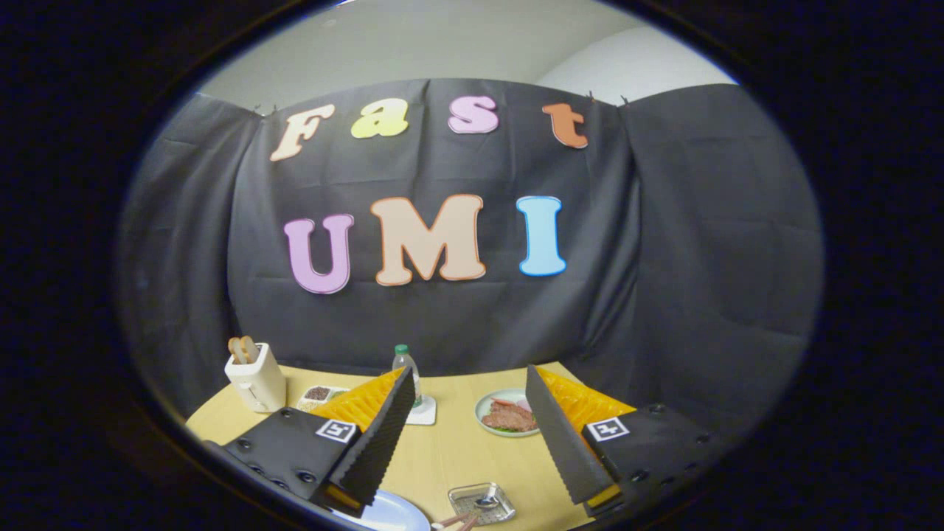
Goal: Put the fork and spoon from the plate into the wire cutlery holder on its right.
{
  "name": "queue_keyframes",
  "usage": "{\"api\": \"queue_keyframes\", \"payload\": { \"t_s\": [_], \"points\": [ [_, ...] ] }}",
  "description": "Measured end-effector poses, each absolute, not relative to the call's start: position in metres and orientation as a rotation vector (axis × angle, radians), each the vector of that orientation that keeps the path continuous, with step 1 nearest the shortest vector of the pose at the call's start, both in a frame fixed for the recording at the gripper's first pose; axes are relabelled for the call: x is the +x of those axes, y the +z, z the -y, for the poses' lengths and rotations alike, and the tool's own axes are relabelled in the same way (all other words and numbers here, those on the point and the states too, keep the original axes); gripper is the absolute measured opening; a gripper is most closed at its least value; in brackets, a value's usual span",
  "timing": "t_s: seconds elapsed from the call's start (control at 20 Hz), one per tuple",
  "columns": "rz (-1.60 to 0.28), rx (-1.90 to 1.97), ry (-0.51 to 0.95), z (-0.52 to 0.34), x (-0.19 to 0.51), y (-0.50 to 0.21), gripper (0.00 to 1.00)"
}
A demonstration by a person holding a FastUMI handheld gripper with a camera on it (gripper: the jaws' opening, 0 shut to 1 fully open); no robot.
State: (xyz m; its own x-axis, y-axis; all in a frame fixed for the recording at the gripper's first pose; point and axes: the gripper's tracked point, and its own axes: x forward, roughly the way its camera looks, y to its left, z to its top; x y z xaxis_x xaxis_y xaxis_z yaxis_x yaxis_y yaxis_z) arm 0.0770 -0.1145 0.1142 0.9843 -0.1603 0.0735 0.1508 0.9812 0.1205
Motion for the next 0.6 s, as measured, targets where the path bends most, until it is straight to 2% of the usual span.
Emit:
{"api": "queue_keyframes", "payload": {
  "t_s": [0.6],
  "points": [
    [0.122, 0.123, -0.19, 0.107, 0.067, 0.125, 0.97]
  ]
}}
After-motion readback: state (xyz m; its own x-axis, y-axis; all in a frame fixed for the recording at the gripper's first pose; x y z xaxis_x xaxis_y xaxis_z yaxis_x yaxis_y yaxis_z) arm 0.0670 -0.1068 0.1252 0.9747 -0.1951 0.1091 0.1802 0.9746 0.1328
